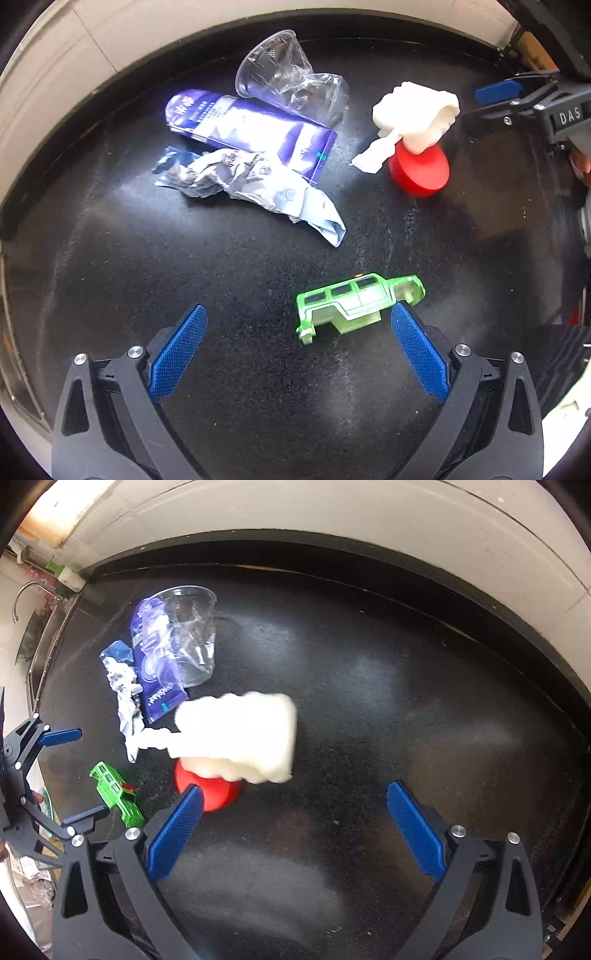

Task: Collect trash
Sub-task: 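Grasp the white spray bottle with the right gripper while the left grasps the green tray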

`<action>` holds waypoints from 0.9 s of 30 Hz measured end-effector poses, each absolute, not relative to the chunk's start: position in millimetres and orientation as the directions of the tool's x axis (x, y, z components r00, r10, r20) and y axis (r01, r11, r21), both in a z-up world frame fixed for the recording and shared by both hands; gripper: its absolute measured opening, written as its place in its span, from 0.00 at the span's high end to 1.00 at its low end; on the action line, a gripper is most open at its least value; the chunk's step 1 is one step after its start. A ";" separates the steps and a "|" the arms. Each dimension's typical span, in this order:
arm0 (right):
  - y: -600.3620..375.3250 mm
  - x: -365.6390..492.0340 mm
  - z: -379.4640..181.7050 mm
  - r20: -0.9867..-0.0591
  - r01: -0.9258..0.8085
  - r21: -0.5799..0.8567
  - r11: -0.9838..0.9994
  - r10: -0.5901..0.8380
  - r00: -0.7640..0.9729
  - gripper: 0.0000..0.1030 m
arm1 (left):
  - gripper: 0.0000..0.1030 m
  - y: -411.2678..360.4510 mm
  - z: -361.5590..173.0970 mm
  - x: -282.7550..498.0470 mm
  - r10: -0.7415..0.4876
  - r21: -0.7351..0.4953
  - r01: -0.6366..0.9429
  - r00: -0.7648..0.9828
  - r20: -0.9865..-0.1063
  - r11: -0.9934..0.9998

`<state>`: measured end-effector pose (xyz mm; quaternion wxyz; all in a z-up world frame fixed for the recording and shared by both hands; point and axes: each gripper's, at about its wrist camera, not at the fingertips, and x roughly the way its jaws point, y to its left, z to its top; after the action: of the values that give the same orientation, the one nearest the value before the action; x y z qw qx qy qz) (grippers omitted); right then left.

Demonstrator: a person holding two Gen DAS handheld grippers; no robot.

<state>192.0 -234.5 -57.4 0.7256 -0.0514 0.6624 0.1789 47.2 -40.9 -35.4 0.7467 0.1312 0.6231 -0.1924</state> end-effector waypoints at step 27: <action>-252.8 192.6 -70.9 -0.965 -0.208 0.246 0.947 0.259 0.033 0.07 | 0.66 -44.4 -54.0 71.1 -0.204 -0.125 0.375 0.180 -0.962 0.919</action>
<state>192.6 -252.8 -70.9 0.7186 0.0188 0.6760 0.1622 71.1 -44.4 -54.0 0.7650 0.0698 0.6117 -0.1891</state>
